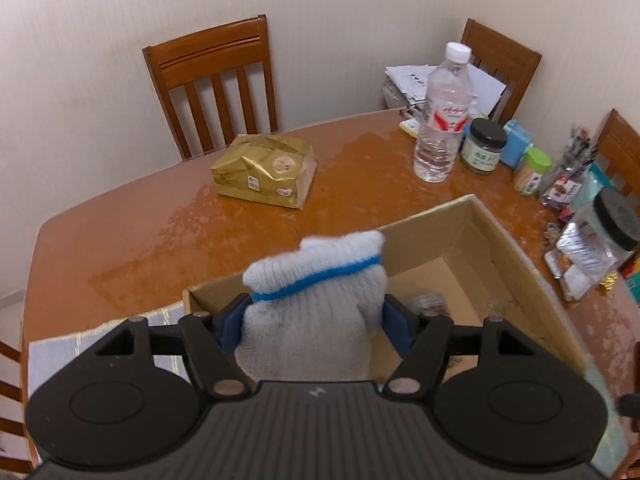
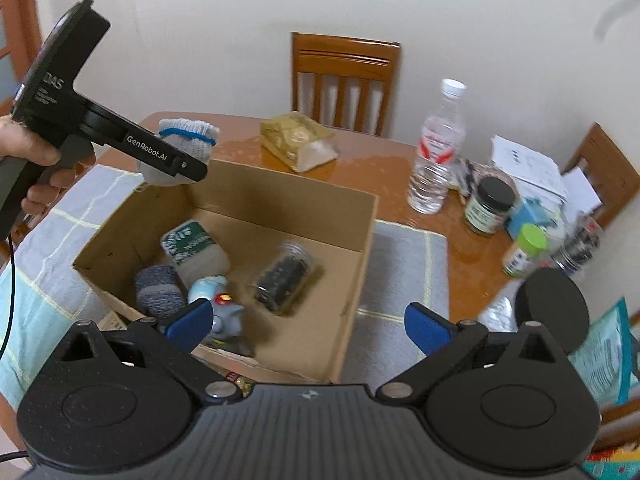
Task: Organize objects
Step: 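Carry the white sock and grey toy into the cardboard box and open both tools, then move the left tool toward the clear jar of brown cookies, then grasp the cookie jar with the left tool while the right tool grasps the pink knit sock, then carry the cookie jar and pink sock into the box and open both tools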
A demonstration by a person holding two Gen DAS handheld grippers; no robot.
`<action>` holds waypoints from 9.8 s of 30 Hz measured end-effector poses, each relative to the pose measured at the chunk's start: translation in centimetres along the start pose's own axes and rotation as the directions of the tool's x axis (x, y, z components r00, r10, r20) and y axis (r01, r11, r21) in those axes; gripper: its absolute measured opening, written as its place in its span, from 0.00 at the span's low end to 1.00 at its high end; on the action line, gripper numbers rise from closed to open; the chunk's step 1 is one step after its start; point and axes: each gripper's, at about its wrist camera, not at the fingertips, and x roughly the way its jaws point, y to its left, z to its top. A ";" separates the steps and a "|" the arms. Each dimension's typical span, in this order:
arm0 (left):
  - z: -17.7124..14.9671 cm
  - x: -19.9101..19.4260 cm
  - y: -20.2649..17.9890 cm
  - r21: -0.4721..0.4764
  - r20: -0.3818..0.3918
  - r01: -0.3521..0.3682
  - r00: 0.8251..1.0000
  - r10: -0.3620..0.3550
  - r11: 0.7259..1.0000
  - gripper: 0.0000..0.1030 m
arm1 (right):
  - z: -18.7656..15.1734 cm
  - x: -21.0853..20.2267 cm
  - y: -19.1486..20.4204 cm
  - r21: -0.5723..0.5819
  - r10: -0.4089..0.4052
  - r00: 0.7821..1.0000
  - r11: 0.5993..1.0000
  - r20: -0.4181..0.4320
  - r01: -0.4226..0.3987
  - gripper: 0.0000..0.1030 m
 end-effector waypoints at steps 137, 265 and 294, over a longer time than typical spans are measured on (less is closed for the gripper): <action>-29.8 -9.3 -2.7 -0.444 -0.117 -0.120 0.990 0.075 0.888 0.95 | -13.3 5.1 14.4 -0.506 0.301 0.914 0.763 -0.272 -0.402 1.00; -6.5 -7.7 -2.0 -0.035 0.125 0.046 0.991 -0.042 0.998 0.90 | 1.8 0.7 5.9 -0.307 0.096 0.993 0.949 0.075 -0.069 0.79; -8.6 -9.0 -4.5 -0.123 0.114 -0.134 0.982 0.148 0.983 0.97 | -4.5 2.0 1.4 -0.160 0.175 0.985 0.972 0.001 -0.172 1.00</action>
